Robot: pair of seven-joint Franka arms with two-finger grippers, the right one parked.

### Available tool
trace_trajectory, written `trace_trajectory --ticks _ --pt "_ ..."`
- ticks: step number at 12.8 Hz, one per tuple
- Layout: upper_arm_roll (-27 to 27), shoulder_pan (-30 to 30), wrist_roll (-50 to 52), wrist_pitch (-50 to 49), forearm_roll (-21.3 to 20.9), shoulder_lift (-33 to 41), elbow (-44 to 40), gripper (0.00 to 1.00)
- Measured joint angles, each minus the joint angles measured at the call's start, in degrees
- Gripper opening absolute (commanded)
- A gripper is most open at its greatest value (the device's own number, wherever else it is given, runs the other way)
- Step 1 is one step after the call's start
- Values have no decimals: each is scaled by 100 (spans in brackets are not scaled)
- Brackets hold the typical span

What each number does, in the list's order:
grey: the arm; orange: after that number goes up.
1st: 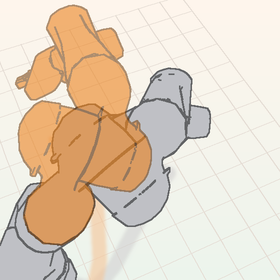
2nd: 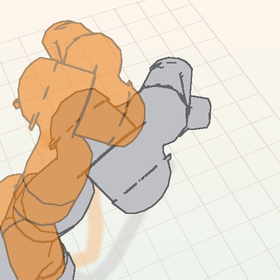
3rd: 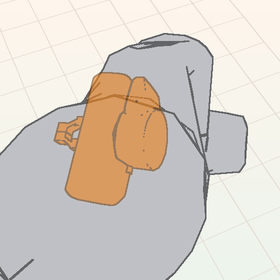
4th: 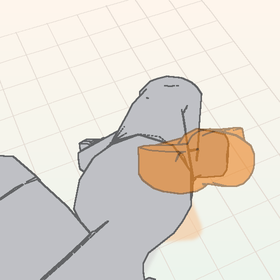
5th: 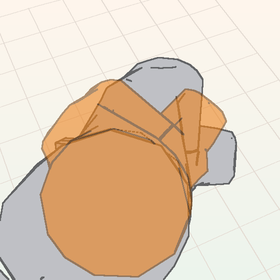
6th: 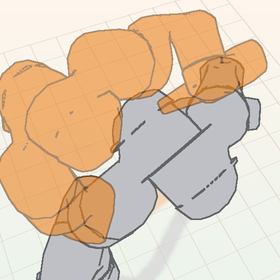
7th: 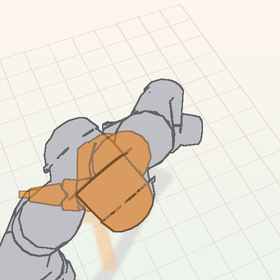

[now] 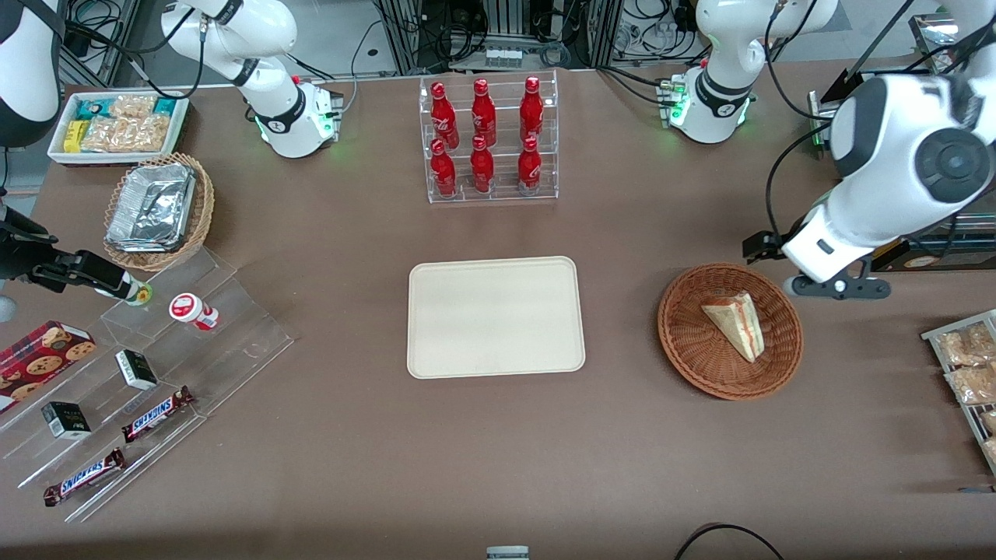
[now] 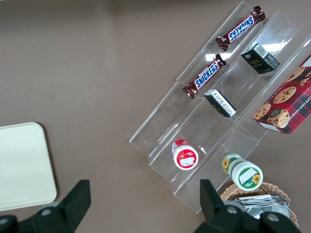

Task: Place sandwich from basket to tray
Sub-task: 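Move the left gripper over the wicker basket above the wrapped sandwich, then lower the open left gripper and close it on the sandwich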

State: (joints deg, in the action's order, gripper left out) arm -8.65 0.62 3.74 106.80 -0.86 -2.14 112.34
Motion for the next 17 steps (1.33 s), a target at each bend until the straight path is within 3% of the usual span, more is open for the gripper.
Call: trace_trajectory --ticks 5,9,17 --pt "3 5 0 1477 0 -22 1037 100" --pt "19 33 254 1805 1 -104 1271 100" --pt "25 34 3316 2434 1 -303 1288 100"
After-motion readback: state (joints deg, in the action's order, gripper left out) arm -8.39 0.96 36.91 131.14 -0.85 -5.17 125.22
